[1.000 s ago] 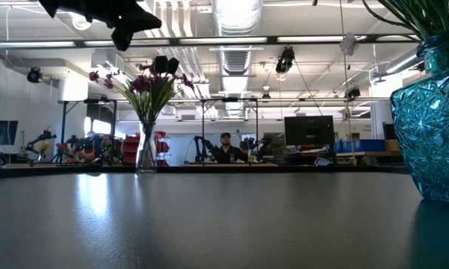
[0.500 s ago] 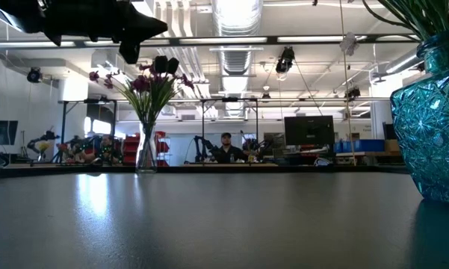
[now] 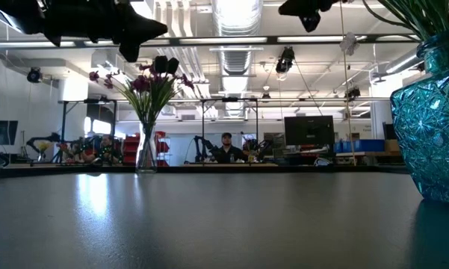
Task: Sort flowers into vase by color
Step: Return to Home Position
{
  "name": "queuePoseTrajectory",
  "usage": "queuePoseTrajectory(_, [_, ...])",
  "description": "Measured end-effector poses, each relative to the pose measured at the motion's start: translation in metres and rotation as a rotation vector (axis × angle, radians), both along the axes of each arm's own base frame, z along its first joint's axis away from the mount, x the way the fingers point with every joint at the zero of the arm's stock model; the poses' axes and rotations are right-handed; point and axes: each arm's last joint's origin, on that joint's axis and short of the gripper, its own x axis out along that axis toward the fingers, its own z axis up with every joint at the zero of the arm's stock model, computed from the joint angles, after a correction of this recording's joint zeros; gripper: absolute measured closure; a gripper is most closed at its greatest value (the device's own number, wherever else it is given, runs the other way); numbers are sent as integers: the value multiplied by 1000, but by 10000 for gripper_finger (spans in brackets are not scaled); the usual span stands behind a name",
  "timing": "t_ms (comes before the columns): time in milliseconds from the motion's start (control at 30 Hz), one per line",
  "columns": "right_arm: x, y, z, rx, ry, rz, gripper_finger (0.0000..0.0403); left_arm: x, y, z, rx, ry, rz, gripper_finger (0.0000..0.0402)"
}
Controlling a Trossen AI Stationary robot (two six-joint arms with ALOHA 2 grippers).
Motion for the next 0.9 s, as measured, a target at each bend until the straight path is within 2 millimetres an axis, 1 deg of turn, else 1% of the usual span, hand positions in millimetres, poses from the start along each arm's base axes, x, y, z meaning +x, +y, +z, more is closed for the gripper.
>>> queuePoseTrajectory(67, [-3, 1, -7, -12, -42, -9, 394, 0, 0, -4, -4, 9, 1, 402])
queuePoseTrajectory(133, [-7, 3, -20, -10, -65, -17, 394, -1, -1, -12, -10, 12, 1, 402])
queuePoseTrajectory(233, [-11, 3, -48, 28, -79, -50, 394, -4, -2, -28, -30, 14, 1, 402])
queuePoseTrajectory(300, [-12, 4, -66, 45, -114, -65, 394, -7, -3, -34, -30, 1, 0, 402])
queuePoseTrajectory(367, [-13, 5, -81, 61, -153, -74, 394, -9, -5, -36, -29, -6, -2, 402])
queuePoseTrajectory(467, [-16, 10, -102, 73, -151, -95, 394, -12, -8, -36, -19, -17, -14, 402])
queuePoseTrajectory(567, [-23, 20, -113, 35, -134, -144, 394, -15, -14, -40, -10, -20, -3, 402])
queuePoseTrajectory(733, [-39, 40, -131, 11, -125, -151, 394, -19, -26, -62, -5, 4, 37, 402])
queuePoseTrajectory(900, [-59, 46, -152, 49, -125, -133, 394, -29, -33, -79, 14, -5, 73, 402])
